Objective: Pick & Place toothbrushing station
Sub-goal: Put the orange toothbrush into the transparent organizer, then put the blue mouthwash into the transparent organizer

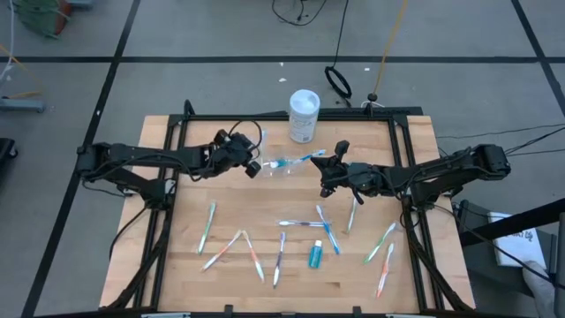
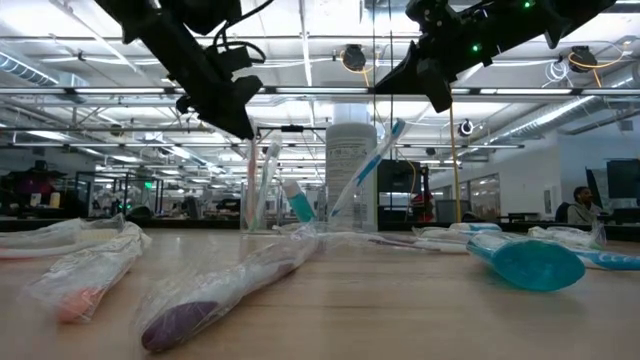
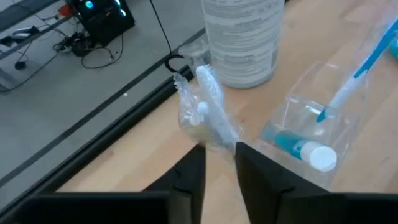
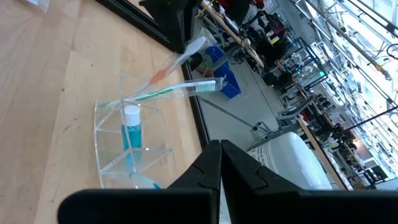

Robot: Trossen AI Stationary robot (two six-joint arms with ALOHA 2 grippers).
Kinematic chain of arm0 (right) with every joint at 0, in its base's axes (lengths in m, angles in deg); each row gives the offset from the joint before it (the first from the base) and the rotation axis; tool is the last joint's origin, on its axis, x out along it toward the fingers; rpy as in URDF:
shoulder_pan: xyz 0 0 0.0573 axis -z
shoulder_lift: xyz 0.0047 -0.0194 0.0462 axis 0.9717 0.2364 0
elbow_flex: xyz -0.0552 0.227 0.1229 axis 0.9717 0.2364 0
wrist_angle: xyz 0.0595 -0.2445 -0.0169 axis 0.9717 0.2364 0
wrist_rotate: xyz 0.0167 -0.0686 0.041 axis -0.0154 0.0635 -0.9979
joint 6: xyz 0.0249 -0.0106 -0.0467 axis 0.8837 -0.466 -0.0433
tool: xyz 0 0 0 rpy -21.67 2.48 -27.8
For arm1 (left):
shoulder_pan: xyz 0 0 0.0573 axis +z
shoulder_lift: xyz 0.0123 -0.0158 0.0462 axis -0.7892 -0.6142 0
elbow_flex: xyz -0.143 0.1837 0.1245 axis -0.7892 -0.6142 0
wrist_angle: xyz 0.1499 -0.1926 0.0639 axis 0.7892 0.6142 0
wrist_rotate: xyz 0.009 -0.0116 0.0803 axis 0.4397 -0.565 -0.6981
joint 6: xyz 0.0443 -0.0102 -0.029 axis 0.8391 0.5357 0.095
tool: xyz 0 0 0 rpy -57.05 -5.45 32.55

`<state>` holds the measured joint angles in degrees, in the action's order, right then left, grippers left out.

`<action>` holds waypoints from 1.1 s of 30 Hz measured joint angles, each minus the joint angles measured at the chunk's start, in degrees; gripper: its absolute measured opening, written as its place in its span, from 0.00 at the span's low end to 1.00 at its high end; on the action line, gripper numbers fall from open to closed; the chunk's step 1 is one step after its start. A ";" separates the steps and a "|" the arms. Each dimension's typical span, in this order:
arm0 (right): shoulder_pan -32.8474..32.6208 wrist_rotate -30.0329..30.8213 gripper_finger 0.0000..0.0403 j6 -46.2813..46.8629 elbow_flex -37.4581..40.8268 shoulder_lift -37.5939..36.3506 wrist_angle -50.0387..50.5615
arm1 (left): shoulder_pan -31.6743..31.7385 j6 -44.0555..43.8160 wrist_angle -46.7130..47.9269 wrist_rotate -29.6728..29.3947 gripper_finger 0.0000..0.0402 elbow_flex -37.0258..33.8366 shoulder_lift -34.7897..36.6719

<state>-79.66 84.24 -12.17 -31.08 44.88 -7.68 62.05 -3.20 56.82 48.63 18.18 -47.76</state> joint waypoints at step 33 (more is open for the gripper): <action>6.41 -17.43 0.34 27.54 -0.01 0.00 32.66 | 1.43 -1.50 0.47 5.69 0.52 0.00 0.00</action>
<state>-73.25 66.81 15.37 -31.09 44.88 24.97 63.49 -4.70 57.29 54.32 18.18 -47.76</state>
